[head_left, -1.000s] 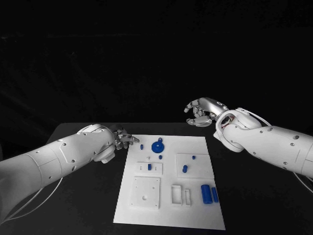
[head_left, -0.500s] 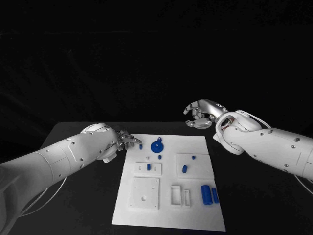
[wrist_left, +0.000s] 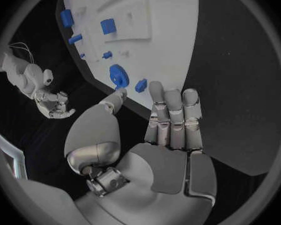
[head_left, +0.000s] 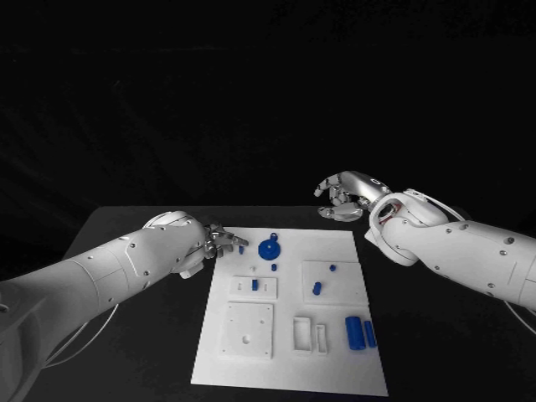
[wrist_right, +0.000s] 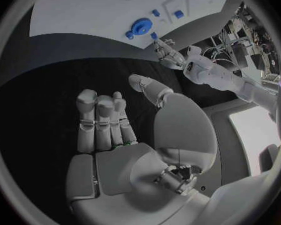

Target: Assemble the parts on the task board

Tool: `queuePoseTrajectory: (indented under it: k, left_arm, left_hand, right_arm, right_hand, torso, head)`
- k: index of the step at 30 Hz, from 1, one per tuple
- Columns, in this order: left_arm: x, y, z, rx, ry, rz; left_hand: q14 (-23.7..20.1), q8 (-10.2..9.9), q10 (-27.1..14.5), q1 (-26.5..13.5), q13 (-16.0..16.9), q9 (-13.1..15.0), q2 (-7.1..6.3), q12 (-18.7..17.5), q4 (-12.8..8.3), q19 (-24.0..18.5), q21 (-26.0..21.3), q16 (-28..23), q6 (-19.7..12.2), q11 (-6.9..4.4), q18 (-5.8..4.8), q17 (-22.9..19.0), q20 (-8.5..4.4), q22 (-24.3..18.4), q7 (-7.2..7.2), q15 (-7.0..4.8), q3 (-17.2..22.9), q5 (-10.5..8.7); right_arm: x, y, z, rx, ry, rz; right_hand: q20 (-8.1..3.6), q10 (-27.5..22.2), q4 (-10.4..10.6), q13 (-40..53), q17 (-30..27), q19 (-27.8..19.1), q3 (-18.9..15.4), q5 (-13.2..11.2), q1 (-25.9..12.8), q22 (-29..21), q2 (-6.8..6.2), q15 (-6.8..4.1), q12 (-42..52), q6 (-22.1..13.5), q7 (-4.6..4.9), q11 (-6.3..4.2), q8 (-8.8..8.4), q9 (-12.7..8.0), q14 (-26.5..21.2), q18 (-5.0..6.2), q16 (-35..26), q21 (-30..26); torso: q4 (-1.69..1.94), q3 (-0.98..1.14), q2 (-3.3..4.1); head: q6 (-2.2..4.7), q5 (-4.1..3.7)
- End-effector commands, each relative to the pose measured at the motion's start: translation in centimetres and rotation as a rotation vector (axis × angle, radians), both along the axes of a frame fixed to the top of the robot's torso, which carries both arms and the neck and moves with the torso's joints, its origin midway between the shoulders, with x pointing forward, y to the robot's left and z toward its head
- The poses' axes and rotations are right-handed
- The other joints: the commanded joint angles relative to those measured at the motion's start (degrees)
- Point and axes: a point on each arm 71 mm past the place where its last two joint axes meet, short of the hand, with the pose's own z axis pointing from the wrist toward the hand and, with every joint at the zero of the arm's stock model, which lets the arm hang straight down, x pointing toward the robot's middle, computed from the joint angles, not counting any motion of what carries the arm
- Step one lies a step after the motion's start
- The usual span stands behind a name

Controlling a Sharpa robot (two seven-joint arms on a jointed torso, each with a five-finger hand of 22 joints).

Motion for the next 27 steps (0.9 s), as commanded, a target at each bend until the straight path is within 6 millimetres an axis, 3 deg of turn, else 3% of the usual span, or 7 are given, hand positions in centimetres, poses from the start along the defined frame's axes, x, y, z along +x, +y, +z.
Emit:
queuePoseTrajectory:
  k: [1,5,18,21,27]
  left_arm:
    - [-0.03,-0.44,0.05,-0.002,0.003,-0.024]
    - [-0.02,-0.70,0.03,-0.002,0.007,-0.029]
    - [0.07,-1.07,-0.03,-0.004,0.006,-0.033]
    - [0.11,-1.05,-0.01,-0.008,0.006,-0.031]
    - [0.15,-1.31,-0.04,-0.010,0.011,-0.033]
  left_hand:
    - [-0.34,-0.23,-0.07,-0.13,0.09,-0.04,0.14,-0.32,-0.07,-0.32,-0.39,-0.04,-0.50,0.48,-0.80,0.09,-6.53,0.09,0.09,0.26,-0.34,-0.19]
    - [-0.40,-0.18,-0.13,0.91,0.22,-0.03,1.06,-0.29,-0.42,-0.37,-0.37,0.00,-0.47,0.46,-0.70,0.19,-6.51,0.26,0.07,0.24,-0.94,-0.15]
    - [-0.47,-0.20,-0.23,5.48,0.56,-0.59,7.85,-0.45,-4.81,-0.57,-0.82,-0.17,-0.16,0.41,-0.77,0.44,-6.32,0.80,0.05,0.23,-5.41,0.02]
    - [-0.46,-0.23,-0.22,6.19,0.59,-0.77,8.93,-0.51,-5.54,-0.53,-0.97,-0.24,-0.10,0.42,-0.81,0.47,-6.31,0.86,0.04,0.23,-5.96,0.06]
    - [-0.39,-0.21,-0.14,6.42,0.64,-0.93,9.77,-0.53,-5.86,-0.46,-1.11,-0.26,0.05,0.41,-0.85,0.51,-6.30,0.91,0.01,0.22,-6.46,0.09]
  right_arm:
    - [-0.02,0.17,0.09,0.001,-0.006,0.007]
    - [-0.03,0.20,0.10,0.001,-0.007,0.008]
    - [-0.02,0.39,0.12,0.002,-0.006,0.011]
    - [0.00,0.41,0.12,0.002,-0.006,0.011]
    - [0.01,0.55,0.12,0.002,-0.006,0.013]
  right_hand:
    - [-0.03,-0.36,0.12,-0.10,-0.09,0.42,-0.19,0.29,-0.36,0.97,-0.02,0.37,0.20,0.35,0.64,-0.05,0.15,-0.10,-0.03,5.61,-0.20,-0.22]
    - [-0.03,-0.36,0.11,-0.11,-0.09,0.43,-0.18,0.31,-0.35,0.97,-0.01,0.37,0.21,0.35,0.64,-0.05,0.15,-0.10,-0.02,5.61,-0.19,-0.22]
    - [-0.04,-0.35,0.08,-0.13,-0.09,0.43,-0.16,0.34,-0.32,0.97,-0.01,0.37,0.22,0.37,0.63,-0.05,0.16,-0.10,-0.01,5.61,-0.19,-0.22]
    - [-0.04,-0.35,0.07,-0.13,-0.09,0.44,-0.15,0.35,-0.31,0.97,0.00,0.37,0.23,0.37,0.63,-0.05,0.17,-0.10,-0.01,5.61,-0.19,-0.22]
    - [-0.05,-0.35,0.07,-0.14,-0.09,0.44,-0.15,0.36,-0.31,0.97,0.00,0.37,0.24,0.38,0.63,-0.05,0.17,-0.10,-0.01,5.61,-0.19,-0.22]
  torso:
    - [0.00,-0.01,0.09]
    - [0.02,-0.02,0.11]
    - [-0.01,-0.07,0.15]
    - [0.05,-0.04,0.13]
    - [0.02,-0.04,0.22]
  head:
    - [0.03,-0.17]
    - [0.00,-0.18]
    - [-0.12,-0.42]
    - [-0.15,-0.51]
    - [-0.12,-0.51]
